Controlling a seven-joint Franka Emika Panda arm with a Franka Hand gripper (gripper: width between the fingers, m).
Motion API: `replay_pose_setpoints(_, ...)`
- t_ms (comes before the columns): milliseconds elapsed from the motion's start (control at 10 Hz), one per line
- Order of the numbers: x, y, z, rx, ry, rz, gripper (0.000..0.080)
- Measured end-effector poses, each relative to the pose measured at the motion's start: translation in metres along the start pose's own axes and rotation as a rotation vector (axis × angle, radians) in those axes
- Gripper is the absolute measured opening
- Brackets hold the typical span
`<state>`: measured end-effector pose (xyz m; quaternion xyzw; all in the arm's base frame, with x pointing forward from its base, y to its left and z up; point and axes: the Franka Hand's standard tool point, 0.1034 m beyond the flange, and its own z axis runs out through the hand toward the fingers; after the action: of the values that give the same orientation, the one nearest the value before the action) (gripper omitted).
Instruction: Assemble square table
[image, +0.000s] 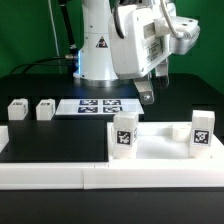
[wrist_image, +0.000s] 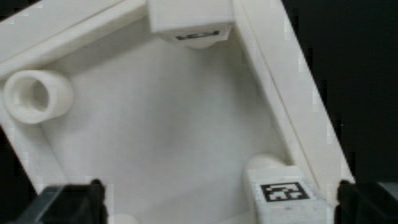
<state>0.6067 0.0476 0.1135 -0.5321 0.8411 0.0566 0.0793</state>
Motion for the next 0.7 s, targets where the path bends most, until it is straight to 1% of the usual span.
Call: replay_pose_setpoints(700,0.0006,0.0010,0.0026,-0.003,0.003,-0.001,0.0648)
